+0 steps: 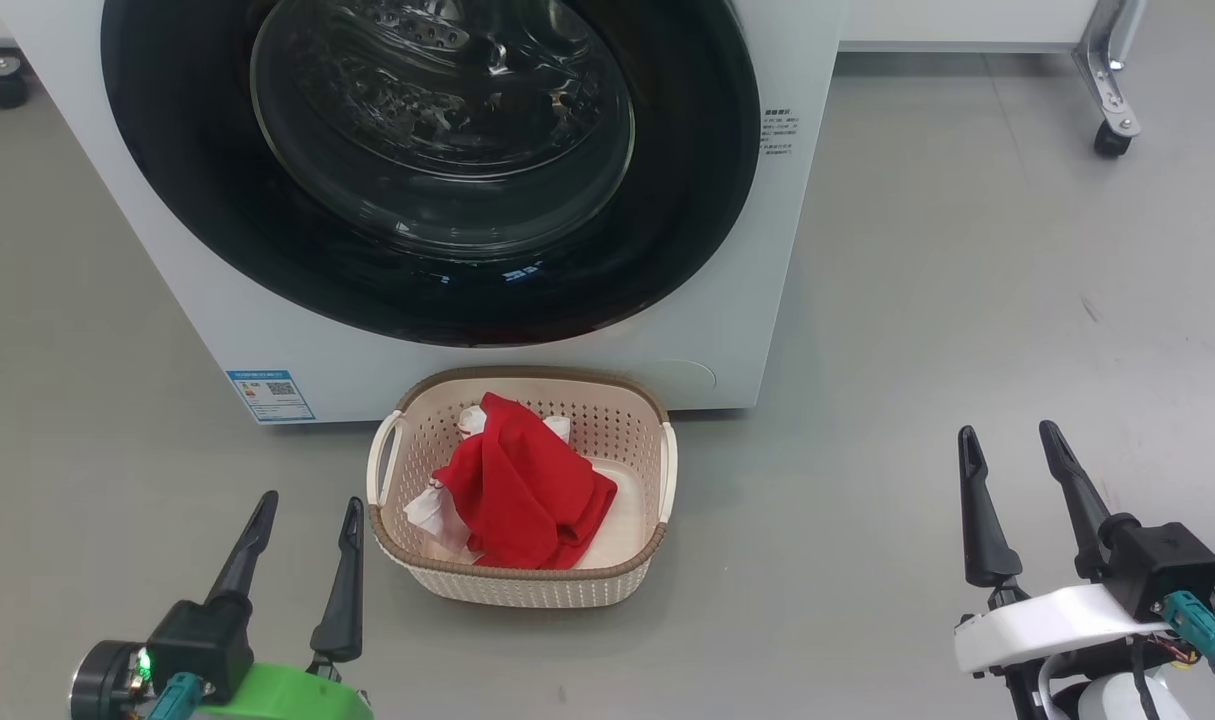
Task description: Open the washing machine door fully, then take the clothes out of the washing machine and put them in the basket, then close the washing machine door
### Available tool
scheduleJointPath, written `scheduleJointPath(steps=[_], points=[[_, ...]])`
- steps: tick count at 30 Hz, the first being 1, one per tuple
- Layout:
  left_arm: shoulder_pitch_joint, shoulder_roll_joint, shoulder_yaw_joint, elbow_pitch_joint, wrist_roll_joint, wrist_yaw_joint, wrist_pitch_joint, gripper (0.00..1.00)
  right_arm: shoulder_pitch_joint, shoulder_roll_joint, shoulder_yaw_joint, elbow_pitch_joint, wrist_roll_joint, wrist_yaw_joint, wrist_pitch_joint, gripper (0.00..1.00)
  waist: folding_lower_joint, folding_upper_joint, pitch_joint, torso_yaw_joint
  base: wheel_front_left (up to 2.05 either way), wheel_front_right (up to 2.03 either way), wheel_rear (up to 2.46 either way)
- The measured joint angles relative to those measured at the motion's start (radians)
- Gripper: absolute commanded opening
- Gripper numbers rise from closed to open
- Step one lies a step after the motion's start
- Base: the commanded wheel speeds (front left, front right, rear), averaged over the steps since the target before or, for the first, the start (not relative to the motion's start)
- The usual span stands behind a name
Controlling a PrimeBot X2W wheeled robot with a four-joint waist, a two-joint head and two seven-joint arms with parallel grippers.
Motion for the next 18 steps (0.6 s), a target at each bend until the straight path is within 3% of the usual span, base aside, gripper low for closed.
scheduleJointPath(steps=[1,2,9,18], points=[[0.000,0.000,0.000,0.000,0.000,0.000,0.000,1.00,0.001,0.000,0.000,-0.002,0.000,0.000,0.001,1.00,0.0000,0.0000,0.000,0.001,0.00,0.00,0.00],[0.000,-0.001,0.000,0.002,0.000,0.003,0.000,0.00,0.002,0.001,-0.001,-0.001,0.000,0.000,0.001,0.00,0.0000,0.0000,0.001,0.001,0.00,0.00,0.00],[0.019,-0.020,-0.009,0.052,-0.002,0.003,0.003,0.00,0.029,0.022,0.008,0.046,0.007,0.001,0.001,0.00,0.0000,0.0000,0.001,0.001,0.00,0.00,0.00],[0.023,-0.023,-0.008,0.050,-0.106,-0.010,0.003,0.00,0.038,0.025,0.011,0.042,0.103,0.014,0.001,0.00,0.0000,0.0000,-0.003,-0.004,0.00,0.00,0.00]])
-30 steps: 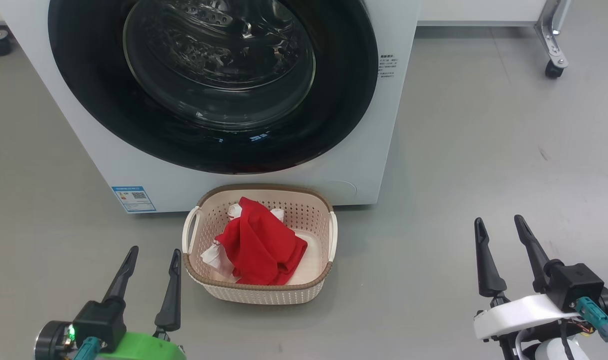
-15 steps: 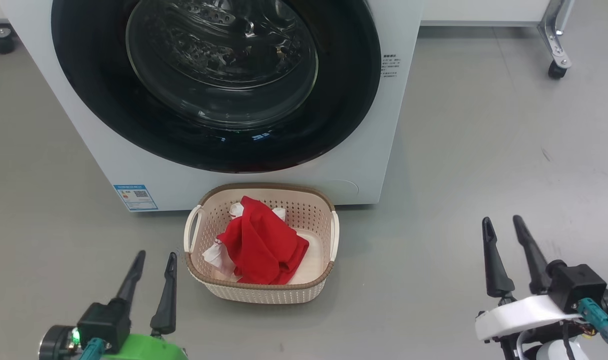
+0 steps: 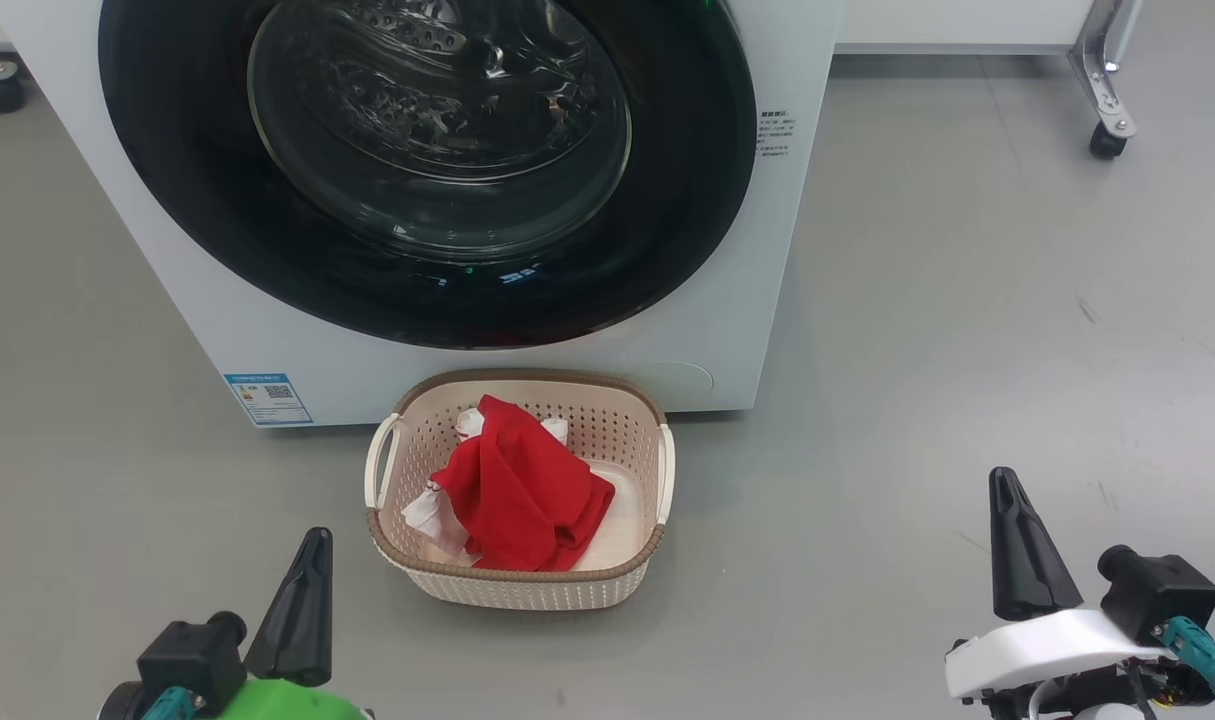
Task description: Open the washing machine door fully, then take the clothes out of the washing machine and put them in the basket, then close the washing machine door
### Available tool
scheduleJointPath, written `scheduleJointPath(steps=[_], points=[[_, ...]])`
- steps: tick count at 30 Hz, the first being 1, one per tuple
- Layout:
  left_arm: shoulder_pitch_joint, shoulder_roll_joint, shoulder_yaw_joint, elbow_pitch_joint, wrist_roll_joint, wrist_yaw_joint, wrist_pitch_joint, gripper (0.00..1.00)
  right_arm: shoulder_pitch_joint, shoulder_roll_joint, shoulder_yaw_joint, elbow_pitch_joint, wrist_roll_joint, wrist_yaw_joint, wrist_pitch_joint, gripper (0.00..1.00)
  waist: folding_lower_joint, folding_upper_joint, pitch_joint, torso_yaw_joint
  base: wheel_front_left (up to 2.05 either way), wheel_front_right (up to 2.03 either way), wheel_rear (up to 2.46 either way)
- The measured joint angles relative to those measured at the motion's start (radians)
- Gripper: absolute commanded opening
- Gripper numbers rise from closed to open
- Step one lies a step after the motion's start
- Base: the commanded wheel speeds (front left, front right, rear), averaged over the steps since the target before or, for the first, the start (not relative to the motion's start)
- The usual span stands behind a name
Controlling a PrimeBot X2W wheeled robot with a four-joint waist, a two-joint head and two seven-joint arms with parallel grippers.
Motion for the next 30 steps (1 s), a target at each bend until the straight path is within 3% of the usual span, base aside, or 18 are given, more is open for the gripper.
scheduleJointPath(steps=[30], points=[[-0.012,-0.012,0.075,0.039,-0.429,-0.029,0.083,0.00,-0.027,0.004,-0.074,0.043,0.435,0.040,0.087,0.00,0.0000,0.0000,-0.010,-0.013,0.00,0.00,0.00]])
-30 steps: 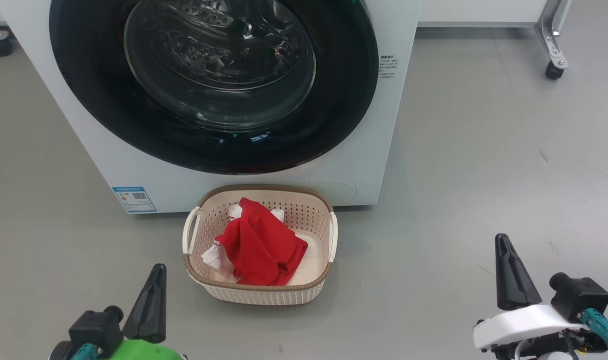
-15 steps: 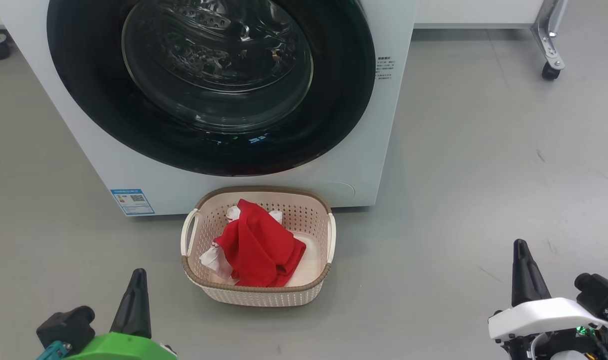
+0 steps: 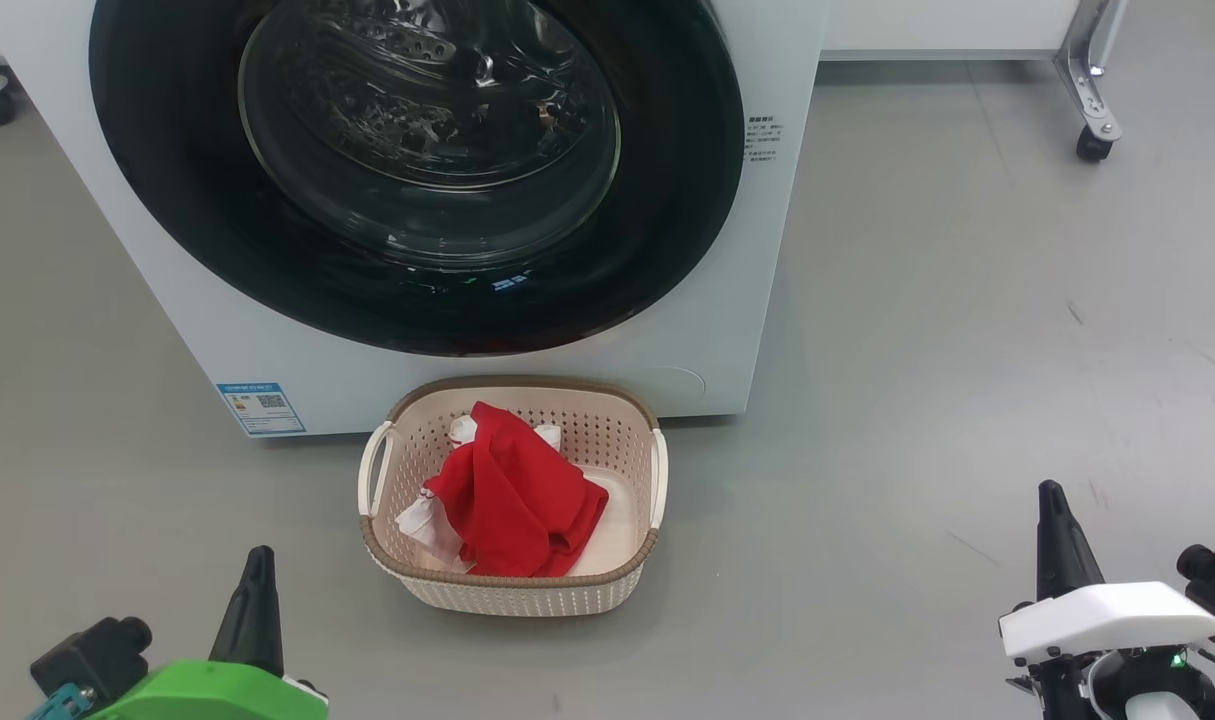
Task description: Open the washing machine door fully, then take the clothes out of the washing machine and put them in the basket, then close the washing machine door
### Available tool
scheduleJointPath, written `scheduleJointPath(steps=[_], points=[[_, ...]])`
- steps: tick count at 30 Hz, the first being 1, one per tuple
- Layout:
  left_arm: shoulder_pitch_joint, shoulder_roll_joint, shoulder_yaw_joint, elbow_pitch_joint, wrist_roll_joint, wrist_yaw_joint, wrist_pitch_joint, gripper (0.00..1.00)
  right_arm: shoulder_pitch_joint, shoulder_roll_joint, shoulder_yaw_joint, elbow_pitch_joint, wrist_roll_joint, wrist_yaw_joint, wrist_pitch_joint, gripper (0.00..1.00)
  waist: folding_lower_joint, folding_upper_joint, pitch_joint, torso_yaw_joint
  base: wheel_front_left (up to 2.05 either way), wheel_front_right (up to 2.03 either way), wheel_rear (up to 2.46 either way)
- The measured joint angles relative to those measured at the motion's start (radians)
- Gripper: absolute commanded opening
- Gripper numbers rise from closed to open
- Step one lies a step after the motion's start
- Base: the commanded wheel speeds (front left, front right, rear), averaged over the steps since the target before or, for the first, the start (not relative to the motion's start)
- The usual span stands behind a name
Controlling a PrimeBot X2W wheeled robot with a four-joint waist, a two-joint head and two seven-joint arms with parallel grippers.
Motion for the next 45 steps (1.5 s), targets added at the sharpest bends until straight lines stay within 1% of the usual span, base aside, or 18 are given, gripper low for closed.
scheduleJointPath(steps=[2,4,6,8,15,20,26,29,35,37,39,45], points=[[0.000,0.000,0.004,0.005,-0.021,-0.007,0.007,0.00,-0.003,0.000,-0.004,0.006,0.029,0.001,0.001,0.00,0.0000,0.0000,-0.001,-0.001,0.00,0.00,0.00],[-0.004,0.000,0.008,0.010,-0.051,-0.008,0.013,0.00,-0.007,-0.001,-0.008,0.011,0.055,0.009,0.010,0.00,0.0000,0.0000,-0.001,-0.002,0.00,0.00,0.00],[-0.009,0.000,0.011,0.013,-0.076,-0.008,0.016,0.00,-0.012,-0.001,-0.012,0.015,0.083,0.009,0.012,0.00,0.0000,0.0000,-0.002,-0.003,0.00,0.00,0.00],[-0.021,0.000,0.019,0.018,-0.121,-0.020,0.024,0.00,-0.018,-0.001,-0.018,0.023,0.123,0.018,0.022,0.00,0.0000,0.0000,-0.003,-0.004,0.00,0.00,0.00],[-0.026,0.000,0.035,0.037,-0.209,-0.033,0.042,0.00,-0.032,-0.002,-0.033,0.044,0.220,0.030,0.040,0.00,0.0000,0.0000,-0.006,-0.007,0.00,0.00,0.00],[-0.040,0.000,0.045,0.046,-0.275,-0.035,0.053,0.00,-0.042,-0.002,-0.043,0.056,0.287,0.039,0.053,0.00,0.0000,0.0000,-0.008,-0.009,0.00,0.00,0.00],[-0.048,0.000,0.060,0.062,-0.358,-0.051,0.069,0.00,-0.056,-0.002,-0.054,0.073,0.367,0.053,0.069,0.00,0.0000,0.0000,-0.010,-0.012,0.00,0.00,0.00],[-0.056,0.000,0.066,0.071,-0.396,-0.052,0.079,0.00,-0.062,-0.002,-0.060,0.081,0.408,0.055,0.072,0.00,0.0000,0.0000,-0.011,-0.013,0.00,0.00,0.00],[-0.066,0.000,0.077,0.083,-0.474,-0.065,0.093,0.00,-0.073,-0.002,-0.072,0.098,0.488,0.070,0.091,0.00,0.0000,0.0000,-0.014,-0.016,0.00,0.00,0.00],[-0.069,0.000,0.082,0.088,-0.506,-0.068,0.095,0.00,-0.079,-0.002,-0.076,0.103,0.516,0.071,0.094,0.00,0.0000,0.0000,-0.015,-0.017,0.00,0.00,0.00],[-0.073,-0.001,0.088,0.093,-0.526,-0.069,0.102,0.00,-0.081,-0.002,-0.081,0.109,0.542,0.080,0.101,0.00,0.0000,0.0000,-0.015,-0.017,0.00,0.00,0.00],[-0.085,-0.001,0.100,0.107,-0.610,-0.078,0.113,0.00,-0.093,-0.002,-0.093,0.126,0.623,0.089,0.114,0.00,0.0000,0.0000,-0.018,-0.020,0.00,0.00,0.00]])
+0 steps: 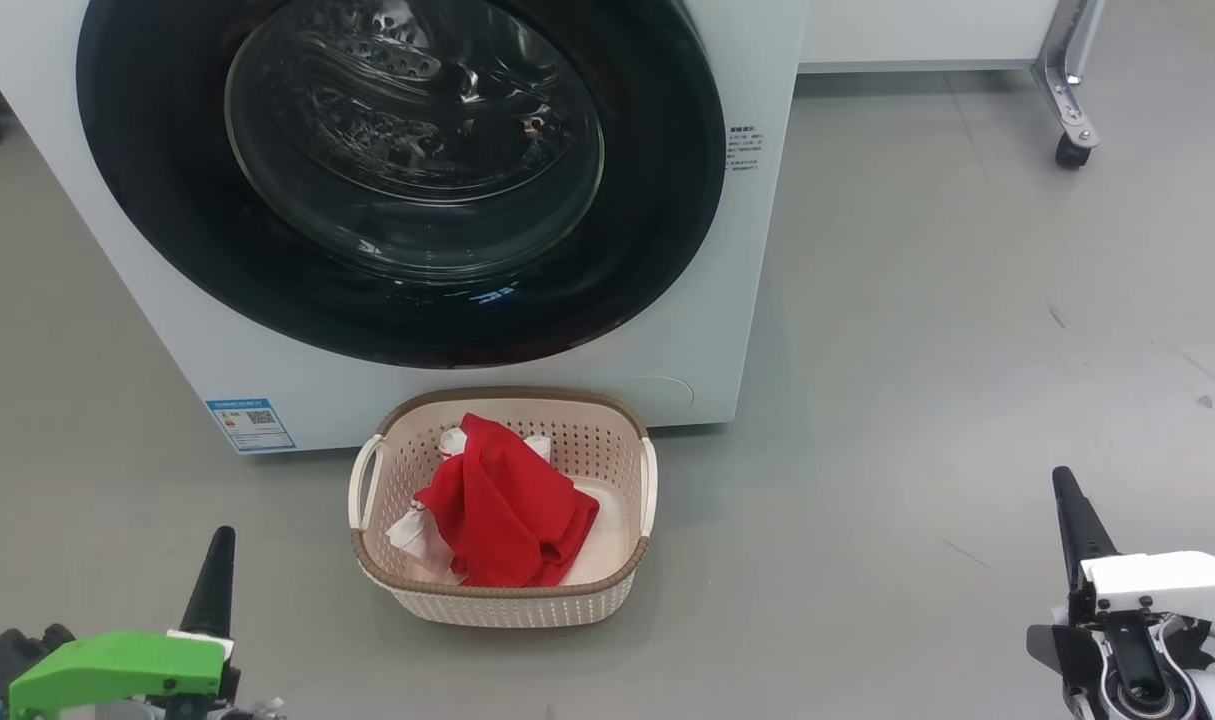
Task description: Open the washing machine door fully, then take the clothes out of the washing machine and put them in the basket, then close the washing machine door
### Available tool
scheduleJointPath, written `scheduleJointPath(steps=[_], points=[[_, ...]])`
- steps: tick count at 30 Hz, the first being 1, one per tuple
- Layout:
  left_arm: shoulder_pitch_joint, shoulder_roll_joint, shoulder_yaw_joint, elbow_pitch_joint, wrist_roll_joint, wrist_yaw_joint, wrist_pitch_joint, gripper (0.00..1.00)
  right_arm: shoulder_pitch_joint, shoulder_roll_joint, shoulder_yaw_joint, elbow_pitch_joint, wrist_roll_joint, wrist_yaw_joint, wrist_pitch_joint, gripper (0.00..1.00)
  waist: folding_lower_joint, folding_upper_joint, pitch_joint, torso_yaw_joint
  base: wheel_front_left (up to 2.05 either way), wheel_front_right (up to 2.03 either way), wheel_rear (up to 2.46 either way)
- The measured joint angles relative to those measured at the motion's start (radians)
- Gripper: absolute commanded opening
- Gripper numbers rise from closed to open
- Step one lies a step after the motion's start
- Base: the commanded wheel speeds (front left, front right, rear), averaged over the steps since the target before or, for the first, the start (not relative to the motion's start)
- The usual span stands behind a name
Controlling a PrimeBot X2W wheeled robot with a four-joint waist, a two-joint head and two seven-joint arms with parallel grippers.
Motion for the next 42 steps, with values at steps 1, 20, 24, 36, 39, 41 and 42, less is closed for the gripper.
scheduleJointPath(steps=[1,20,24,36,39,41,42], points=[[-0.002,0.000,0.002,0.002,-0.017,-0.001,0.004,0.00,-0.003,0.000,-0.002,0.003,0.014,0.003,0.001,0.00,0.0000,0.0000,0.000,0.000,0.00,0.00,0.00],[-0.035,-0.002,0.035,0.038,-0.208,-0.031,0.042,0.00,-0.036,0.000,-0.032,0.046,0.211,0.034,0.036,0.00,0.0000,0.0000,-0.006,-0.007,0.00,0.00,0.00],[-0.035,-0.003,0.035,0.041,-0.209,-0.031,0.042,0.00,-0.036,0.000,-0.033,0.048,0.211,0.034,0.036,0.00,0.0000,0.0000,-0.006,-0.007,0.00,0.00,0.00],[-0.038,-0.003,0.036,0.046,-0.210,-0.034,0.042,0.00,-0.044,0.000,-0.034,0.055,0.211,0.035,0.037,0.00,0.0000,0.0000,-0.006,-0.007,0.00,0.00,0.00],[-0.038,-0.003,0.037,0.047,-0.210,-0.034,0.042,0.00,-0.044,0.000,-0.034,0.056,0.211,0.035,0.037,0.00,0.0000,0.0000,-0.006,-0.007,0.00,0.00,0.00],[-0.038,-0.004,0.037,0.048,-0.210,-0.034,0.042,0.00,-0.044,0.000,-0.034,0.056,0.211,0.035,0.037,0.00,0.0000,0.0000,-0.006,-0.007,0.00,0.00,0.00],[-0.038,-0.004,0.037,0.048,-0.210,-0.034,0.042,0.00,-0.044,0.000,-0.035,0.056,0.211,0.035,0.037,0.00,0.0000,0.0000,-0.006,-0.007,0.00,0.00,0.00]])
